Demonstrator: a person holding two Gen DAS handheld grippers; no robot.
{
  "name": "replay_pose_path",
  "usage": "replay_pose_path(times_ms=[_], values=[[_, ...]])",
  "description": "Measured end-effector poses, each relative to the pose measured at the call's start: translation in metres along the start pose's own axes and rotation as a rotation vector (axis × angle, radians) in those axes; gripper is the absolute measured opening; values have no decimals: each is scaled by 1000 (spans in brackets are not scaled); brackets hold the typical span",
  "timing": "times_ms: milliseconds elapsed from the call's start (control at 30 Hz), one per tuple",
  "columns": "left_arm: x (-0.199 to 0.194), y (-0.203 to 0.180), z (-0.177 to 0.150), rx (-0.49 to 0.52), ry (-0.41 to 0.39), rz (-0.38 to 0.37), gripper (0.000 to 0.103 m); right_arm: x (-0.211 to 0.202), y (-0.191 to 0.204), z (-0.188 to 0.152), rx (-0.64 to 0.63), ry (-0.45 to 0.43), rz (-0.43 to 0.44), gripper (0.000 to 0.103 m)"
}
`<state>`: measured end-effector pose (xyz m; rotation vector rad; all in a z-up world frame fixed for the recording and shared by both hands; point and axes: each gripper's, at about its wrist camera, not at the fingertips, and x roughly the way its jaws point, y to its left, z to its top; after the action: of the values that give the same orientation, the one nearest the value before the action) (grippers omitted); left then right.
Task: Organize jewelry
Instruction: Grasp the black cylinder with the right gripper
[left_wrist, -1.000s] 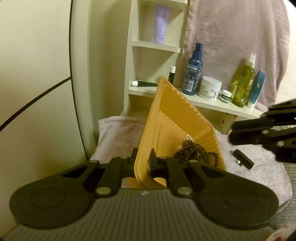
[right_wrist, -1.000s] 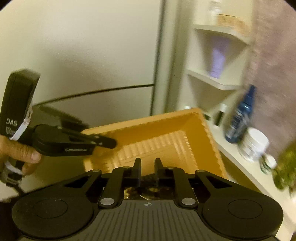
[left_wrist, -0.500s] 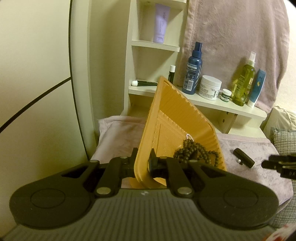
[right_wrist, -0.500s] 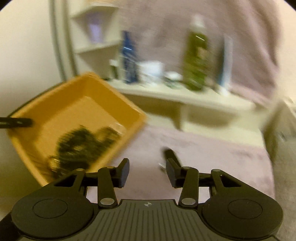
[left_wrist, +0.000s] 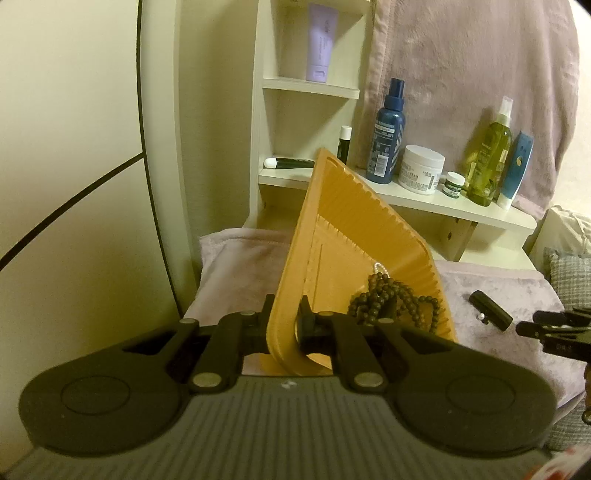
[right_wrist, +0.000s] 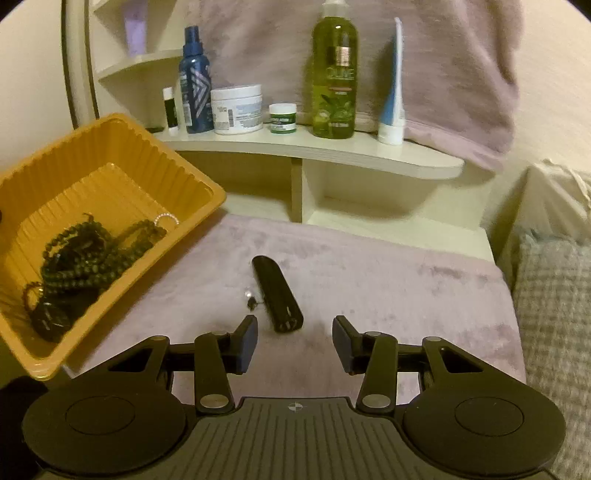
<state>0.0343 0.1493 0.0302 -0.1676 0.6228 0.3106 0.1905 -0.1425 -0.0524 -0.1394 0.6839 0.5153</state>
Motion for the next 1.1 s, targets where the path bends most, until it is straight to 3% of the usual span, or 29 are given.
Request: replay_pose_path(times_ms=[200, 467, 900, 1100], values=[[0, -1, 0, 6, 4, 8, 8, 25, 3, 11, -100, 25, 7, 45], [1, 0, 0, 5, 10, 11, 8, 52, 10, 22, -188, 89, 28, 24], [2, 0, 0, 5, 9, 13, 8, 11, -15, 17, 10, 17, -6, 23], [2, 0, -1, 9, 6, 12, 8, -16, -4, 25, 16, -19, 48, 23]])
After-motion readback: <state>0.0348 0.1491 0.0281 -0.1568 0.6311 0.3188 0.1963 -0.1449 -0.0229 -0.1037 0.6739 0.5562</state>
